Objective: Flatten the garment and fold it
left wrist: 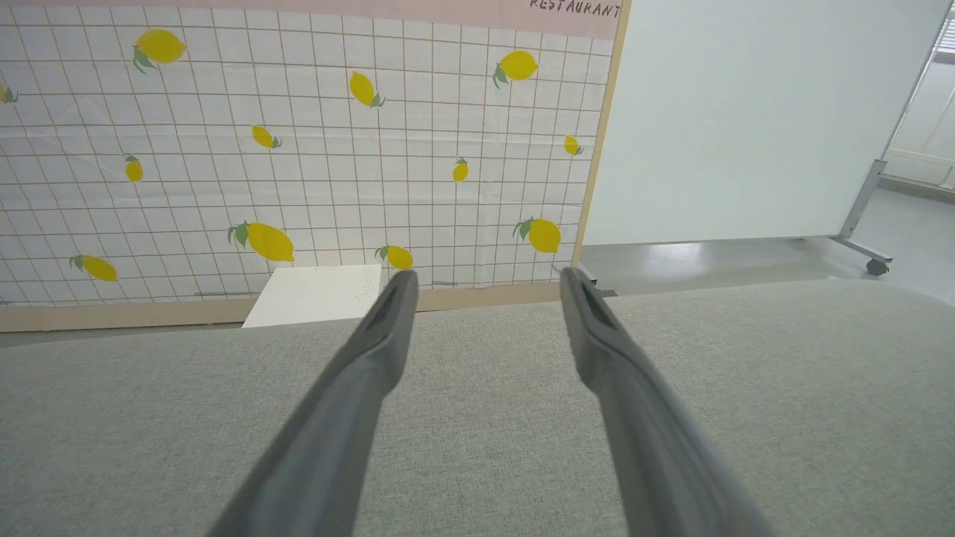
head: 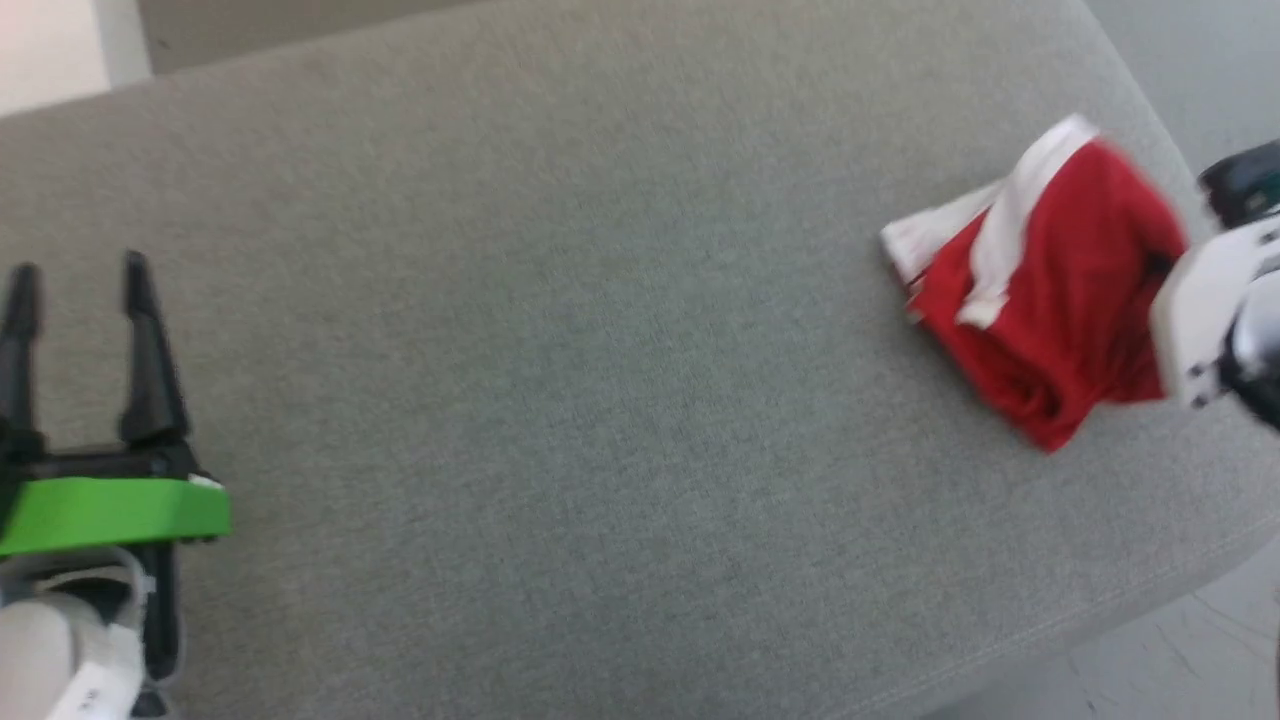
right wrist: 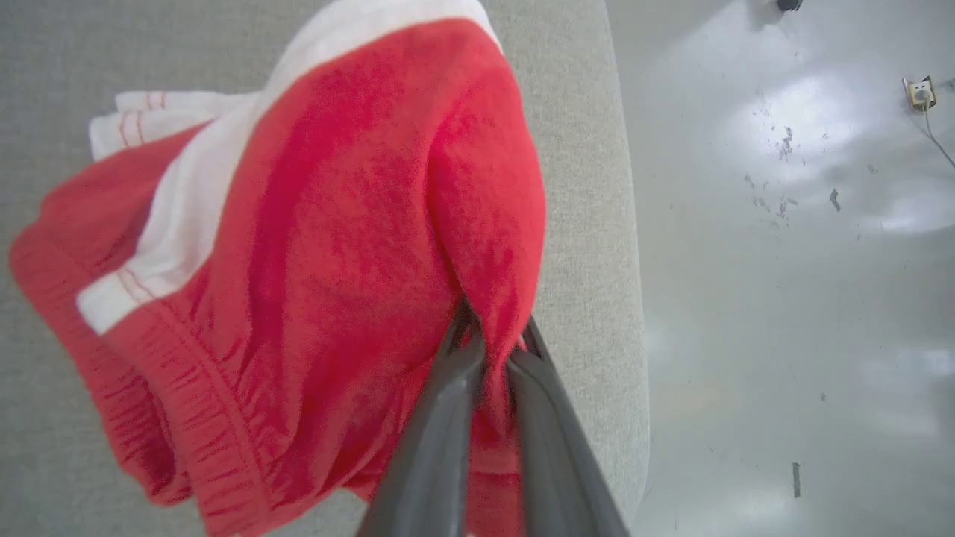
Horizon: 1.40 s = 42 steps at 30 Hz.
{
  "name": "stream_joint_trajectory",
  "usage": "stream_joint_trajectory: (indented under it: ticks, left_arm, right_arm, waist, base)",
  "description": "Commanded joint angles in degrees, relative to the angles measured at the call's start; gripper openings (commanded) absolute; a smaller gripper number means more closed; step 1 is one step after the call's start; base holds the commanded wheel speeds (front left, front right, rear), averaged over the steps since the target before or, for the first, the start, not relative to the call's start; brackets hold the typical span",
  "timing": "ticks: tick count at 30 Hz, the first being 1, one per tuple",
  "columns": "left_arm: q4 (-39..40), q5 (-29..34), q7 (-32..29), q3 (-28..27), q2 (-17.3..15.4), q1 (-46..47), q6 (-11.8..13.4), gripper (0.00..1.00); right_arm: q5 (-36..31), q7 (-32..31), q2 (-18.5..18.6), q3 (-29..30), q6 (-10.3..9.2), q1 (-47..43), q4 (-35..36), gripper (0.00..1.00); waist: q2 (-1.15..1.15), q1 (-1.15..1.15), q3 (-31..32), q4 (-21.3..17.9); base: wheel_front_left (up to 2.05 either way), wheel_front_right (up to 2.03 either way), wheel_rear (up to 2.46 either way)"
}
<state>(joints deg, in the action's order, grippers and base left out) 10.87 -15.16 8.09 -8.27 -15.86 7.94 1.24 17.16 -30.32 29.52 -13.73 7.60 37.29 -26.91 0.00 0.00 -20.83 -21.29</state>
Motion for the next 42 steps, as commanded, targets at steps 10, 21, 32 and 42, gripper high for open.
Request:
stream_joint_trajectory:
  ticks: [10,21,32,42]
  left_arm:
    - [8.52,0.61,-5.28,-3.99,-4.39,-1.98,1.68,1.0]
    - [9.03,0.02,-5.36,-4.16,-4.39,-2.68,2.11,1.0]
    - [0.29,-1.46,1.26,-1.38,0.83,-3.04,2.88,1.0]
    - [-5.35,-1.35,3.97,0.51,3.64,-3.47,3.81,1.0]
  right_arm:
    - [-7.22,5.89,0.76,10.88,-0.11,8.14,-9.72,0.0]
    - [-13.71,4.61,-2.09,21.32,-0.11,9.72,-12.61,1.0]
    - [-9.94,17.52,-7.09,23.88,-0.11,7.34,7.88,1.0]
    - [-5.79,31.04,-17.62,18.39,-0.11,-3.29,23.45,1.0]
  waist:
    - [0.0,0.0,-11.51,-1.54]
    - [0.0,0.0,-10.54,0.06]
    - [0.0,0.0,3.16,6.46]
    - [0.0,0.0,12.17,13.58]
  base:
    - [0.0,0.0,0.0]
    - [0.0,0.0,0.0]
    - [0.0,0.0,0.0]
    - [0.0,0.0,0.0]
